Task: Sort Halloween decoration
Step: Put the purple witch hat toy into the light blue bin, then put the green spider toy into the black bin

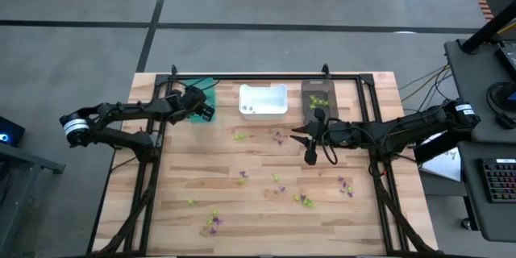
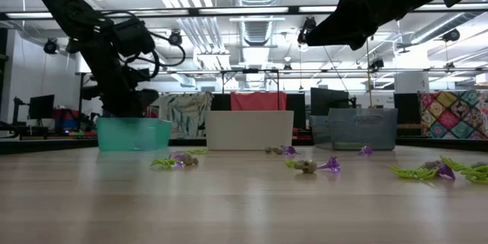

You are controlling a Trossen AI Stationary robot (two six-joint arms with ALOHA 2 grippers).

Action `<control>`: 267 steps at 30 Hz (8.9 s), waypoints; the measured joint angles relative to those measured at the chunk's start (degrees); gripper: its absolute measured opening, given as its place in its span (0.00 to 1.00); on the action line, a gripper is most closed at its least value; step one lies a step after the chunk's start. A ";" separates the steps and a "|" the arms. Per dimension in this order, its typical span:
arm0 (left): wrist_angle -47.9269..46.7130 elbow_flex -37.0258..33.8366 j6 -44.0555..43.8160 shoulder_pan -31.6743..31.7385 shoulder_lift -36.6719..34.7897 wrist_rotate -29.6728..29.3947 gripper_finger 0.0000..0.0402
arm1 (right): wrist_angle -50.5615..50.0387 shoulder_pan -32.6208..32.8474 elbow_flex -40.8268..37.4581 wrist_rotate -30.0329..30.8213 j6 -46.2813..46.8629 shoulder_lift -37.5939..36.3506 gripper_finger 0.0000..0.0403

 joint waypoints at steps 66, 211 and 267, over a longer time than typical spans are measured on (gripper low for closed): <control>15.15 -0.52 2.32 -23.91 -17.32 3.23 0.23 | -56.32 -4.42 23.67 -10.75 40.20 30.80 0.38; 11.24 11.17 12.36 -26.27 -26.13 11.66 0.23 | -20.92 -20.10 89.22 -24.66 -12.24 75.35 0.34; 10.70 11.17 6.16 -36.04 -3.05 14.20 0.23 | -20.54 1.55 21.22 -13.07 -11.86 14.70 0.17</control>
